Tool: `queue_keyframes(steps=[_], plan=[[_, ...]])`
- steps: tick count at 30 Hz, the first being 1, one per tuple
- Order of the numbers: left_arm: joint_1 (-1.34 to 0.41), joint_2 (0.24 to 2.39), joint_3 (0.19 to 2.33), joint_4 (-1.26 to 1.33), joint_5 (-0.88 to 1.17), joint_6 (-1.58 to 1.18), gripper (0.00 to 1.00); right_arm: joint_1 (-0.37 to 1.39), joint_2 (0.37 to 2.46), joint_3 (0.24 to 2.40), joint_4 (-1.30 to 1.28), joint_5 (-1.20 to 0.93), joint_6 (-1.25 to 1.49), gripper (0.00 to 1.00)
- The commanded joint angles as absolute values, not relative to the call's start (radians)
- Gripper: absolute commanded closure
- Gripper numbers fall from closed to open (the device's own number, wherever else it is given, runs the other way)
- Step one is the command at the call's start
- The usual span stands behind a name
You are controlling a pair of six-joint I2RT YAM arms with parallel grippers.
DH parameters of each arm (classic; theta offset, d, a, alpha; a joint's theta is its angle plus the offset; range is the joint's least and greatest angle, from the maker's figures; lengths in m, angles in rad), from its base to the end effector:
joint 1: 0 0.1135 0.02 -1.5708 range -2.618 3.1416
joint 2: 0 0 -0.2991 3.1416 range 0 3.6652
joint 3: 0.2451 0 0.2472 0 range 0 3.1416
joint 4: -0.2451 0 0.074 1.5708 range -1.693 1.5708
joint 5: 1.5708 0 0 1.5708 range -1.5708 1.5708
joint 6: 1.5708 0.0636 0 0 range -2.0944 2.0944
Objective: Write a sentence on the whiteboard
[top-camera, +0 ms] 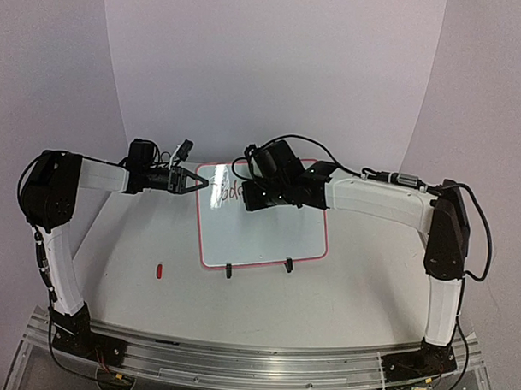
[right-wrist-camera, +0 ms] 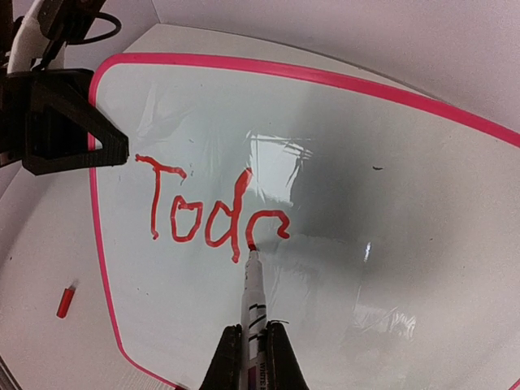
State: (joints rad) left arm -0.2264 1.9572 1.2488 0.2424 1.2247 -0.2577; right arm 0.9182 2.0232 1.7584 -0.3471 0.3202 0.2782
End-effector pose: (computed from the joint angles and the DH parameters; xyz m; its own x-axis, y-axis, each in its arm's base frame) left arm 0.4146 -0.1569 0.2371 -0.6515 0.0614 -0.7562 0.7540 0.1629 -0.6364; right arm 0.3243 0.3914 0.3005 -0.4995 -0.2243 -0.8367 -0.4789 0.8764 0.0509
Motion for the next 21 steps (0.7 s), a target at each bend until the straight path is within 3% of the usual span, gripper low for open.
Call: queue_keyframes(steps=[1,21], plan=[[-0.239,1.948,1.239,0.246,1.164,-0.163,1.0,0.908,2.009,1.757,-0.42,0.396,0.269,1.0],[-0.238,1.946,1.238,0.245,1.166,-0.159,1.0,0.908,2.027,1.805,-0.415,0.458,0.248,1.0]])
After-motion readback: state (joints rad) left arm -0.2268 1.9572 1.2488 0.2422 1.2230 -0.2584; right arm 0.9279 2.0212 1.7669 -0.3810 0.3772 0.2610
